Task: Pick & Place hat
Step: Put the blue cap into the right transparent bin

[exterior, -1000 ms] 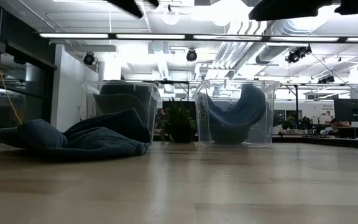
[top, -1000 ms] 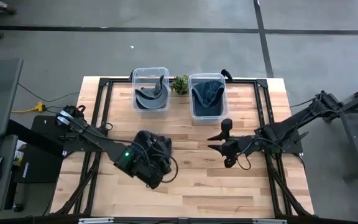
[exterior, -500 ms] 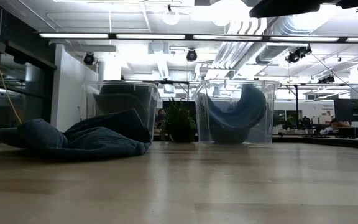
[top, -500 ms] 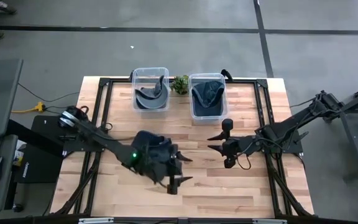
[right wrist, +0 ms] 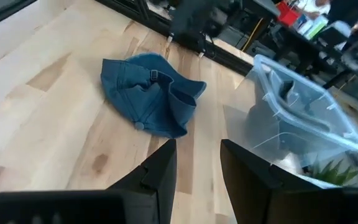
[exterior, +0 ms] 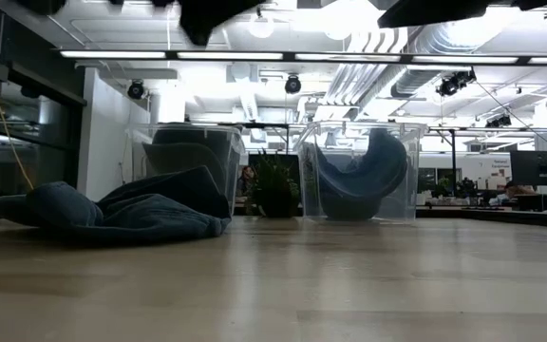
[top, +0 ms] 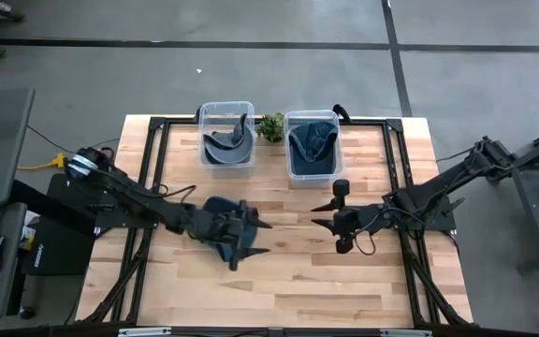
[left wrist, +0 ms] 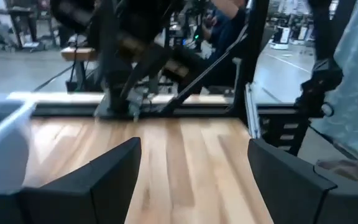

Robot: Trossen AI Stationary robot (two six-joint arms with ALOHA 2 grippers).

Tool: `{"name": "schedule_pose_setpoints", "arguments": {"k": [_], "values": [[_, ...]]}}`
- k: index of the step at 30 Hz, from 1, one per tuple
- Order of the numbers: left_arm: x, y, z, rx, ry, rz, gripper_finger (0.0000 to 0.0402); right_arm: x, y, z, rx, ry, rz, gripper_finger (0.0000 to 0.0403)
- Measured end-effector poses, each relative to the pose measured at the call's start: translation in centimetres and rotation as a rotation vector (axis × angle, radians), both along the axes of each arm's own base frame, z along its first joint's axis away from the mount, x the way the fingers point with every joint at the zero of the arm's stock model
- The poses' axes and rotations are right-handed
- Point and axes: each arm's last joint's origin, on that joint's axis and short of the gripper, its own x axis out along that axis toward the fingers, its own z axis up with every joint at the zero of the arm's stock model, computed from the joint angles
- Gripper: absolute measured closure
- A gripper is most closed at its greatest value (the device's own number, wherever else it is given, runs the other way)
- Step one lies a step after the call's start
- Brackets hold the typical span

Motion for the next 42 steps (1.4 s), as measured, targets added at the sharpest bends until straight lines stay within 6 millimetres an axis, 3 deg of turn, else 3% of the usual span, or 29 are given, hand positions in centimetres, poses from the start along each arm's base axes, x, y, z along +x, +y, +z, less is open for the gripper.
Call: {"name": "schedule_pose_setpoints", "arguments": {"k": [8,14,25,36,42], "values": [[-4.1,1.4,-4.3,-0.135,-0.042,0.113,0.0108,3.3,0.7,-2.6,0.098,0.004,0.002,0.0284],[-6.0,1.7,-6.3,-0.208,-0.016,0.321,0.0108,5.9,0.8,-5.1,0.16,-0.003,0.008,0.0284],[-7.8,2.0,-8.0,-0.205,0.006,0.508,0.0108,9.0,-2.9,-7.9,0.303,0.021,0.063,0.0279],[-9.0,2.0,-8.9,-0.19,0.002,0.631,0.0108,11.5,-5.5,-12.0,0.299,0.001,0.061,0.0183],[-9.9,0.9,-8.8,-0.137,-0.003,0.661,0.0108,13.6,-5.7,-13.6,0.262,-0.033,0.026,0.0163]]}}
